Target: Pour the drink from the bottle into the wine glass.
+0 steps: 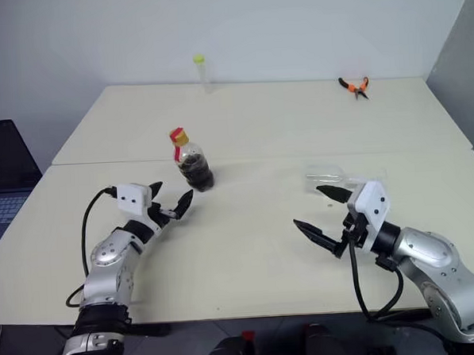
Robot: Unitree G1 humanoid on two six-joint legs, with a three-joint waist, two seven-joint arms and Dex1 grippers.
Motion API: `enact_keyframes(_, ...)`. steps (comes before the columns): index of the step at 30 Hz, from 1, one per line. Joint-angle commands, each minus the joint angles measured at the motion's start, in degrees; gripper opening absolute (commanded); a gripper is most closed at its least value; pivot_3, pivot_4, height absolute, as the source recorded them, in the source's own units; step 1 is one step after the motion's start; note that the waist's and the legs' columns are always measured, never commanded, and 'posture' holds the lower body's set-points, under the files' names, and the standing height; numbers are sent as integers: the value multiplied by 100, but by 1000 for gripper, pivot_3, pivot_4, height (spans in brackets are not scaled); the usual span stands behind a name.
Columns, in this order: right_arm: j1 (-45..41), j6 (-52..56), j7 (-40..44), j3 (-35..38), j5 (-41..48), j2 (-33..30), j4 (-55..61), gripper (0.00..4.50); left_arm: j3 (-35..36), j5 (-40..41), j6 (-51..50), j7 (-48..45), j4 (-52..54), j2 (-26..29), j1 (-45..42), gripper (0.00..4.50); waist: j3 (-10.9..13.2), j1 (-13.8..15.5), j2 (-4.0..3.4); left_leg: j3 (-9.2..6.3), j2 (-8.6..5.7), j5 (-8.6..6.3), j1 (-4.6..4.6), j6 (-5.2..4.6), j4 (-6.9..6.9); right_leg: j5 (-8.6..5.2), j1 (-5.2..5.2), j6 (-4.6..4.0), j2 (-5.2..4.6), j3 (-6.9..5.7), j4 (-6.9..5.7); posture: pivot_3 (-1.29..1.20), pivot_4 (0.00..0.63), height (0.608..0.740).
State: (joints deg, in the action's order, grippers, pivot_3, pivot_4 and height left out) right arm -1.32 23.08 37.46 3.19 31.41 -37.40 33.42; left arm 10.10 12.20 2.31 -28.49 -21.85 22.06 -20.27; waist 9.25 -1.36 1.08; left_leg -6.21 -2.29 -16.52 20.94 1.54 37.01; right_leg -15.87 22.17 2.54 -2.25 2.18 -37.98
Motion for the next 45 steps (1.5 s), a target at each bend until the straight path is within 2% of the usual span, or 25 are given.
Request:
enact_keyframes(1, -91, -38, 72, 8, -51, 4, 84, 4500, -143, -162, 197, -154, -414, 79, -377, 4451, 0, -6, 0, 0, 0, 0, 0, 0, 0, 0, 1, 0, -1, 1, 0, 0, 150, 740)
enact_keyframes(19, -323, -45, 134, -286, -346, 204, 46, 4500, -195, -360, 1323, -293, -3036, -100, -2285, 4451, 7, -12, 11, 0, -3, 2, 5, 4, 3, 1, 7, 1, -4, 0, -1, 0, 150, 740)
enact_keyframes(35, -479, -79, 137, -382, -468, 288, -96, 4500, -93, -360, 1612, -315, -4053, -313, -2971, 4451, 8, -16, 14, 1, -6, 3, 6, 5, 7, 1, 8, 1, 0, 0, -4, 0, 150, 740)
enact_keyframes(36, -481, -86, 136, -390, -481, 293, -99, 4500, -93, -370, 1625, -309, -4087, -324, -2982, 4064, 8, -16, 14, 1, -6, 3, 6, 5, 7, 1, 8, 1, 0, 0, -5, 0, 150, 740)
enact_keyframes(42, -490, -96, 131, -377, -550, 321, -91, 4500, -99, -424, 1720, -360, -4234, -400, -3038, 2446, 8, -13, 14, 0, -7, 5, 7, 8, 8, 1, 9, 1, 0, -1, -7, 0, 150, 740)
enact_keyframes(45, -487, -88, 129, -367, -557, 320, -81, 4500, -97, -454, 1754, -375, -4274, -419, -3061, 1904, 8, -13, 14, 0, -7, 5, 7, 8, 9, 1, 9, 1, 0, -1, -7, 0, 150, 740)
